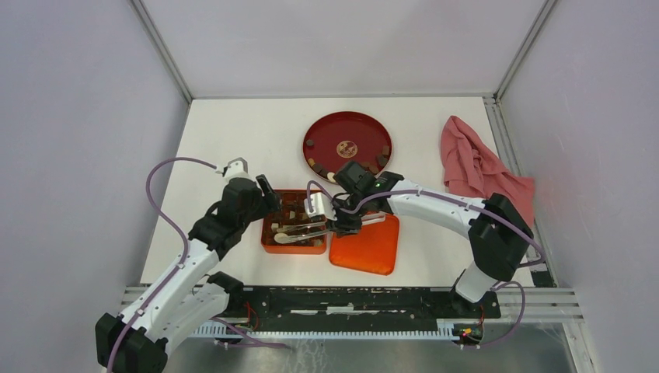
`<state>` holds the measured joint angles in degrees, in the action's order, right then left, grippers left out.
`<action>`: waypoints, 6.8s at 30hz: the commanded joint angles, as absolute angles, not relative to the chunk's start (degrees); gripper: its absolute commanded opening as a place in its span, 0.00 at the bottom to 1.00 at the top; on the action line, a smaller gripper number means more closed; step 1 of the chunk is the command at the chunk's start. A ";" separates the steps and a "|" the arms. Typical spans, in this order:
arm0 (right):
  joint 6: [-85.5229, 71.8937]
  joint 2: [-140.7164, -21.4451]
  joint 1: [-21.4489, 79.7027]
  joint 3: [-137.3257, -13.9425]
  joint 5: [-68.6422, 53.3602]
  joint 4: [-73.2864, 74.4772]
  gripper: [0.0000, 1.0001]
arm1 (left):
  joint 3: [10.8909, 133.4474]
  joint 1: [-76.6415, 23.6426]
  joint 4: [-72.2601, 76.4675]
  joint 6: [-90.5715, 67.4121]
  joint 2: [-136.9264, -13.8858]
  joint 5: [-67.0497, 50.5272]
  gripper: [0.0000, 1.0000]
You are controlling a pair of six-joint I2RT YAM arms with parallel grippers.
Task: Pack the chocolate
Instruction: Place the fake chocolate in the packing box, then pick up the fake chocolate from the plate.
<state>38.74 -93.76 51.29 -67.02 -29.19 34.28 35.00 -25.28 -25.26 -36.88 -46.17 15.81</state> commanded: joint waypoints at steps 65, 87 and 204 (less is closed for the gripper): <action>36.78 -92.30 49.21 -68.67 -32.50 35.54 0.40 | 32.55 -25.62 -23.00 -39.20 -44.66 16.42 0.72; 38.25 -83.48 33.17 -65.04 -38.63 35.28 0.41 | 37.43 -25.59 -14.99 -37.14 -43.21 8.49 0.89; 26.89 -135.95 27.59 -119.09 -19.70 41.93 0.48 | 35.07 -28.82 13.02 -17.45 -52.14 13.21 0.95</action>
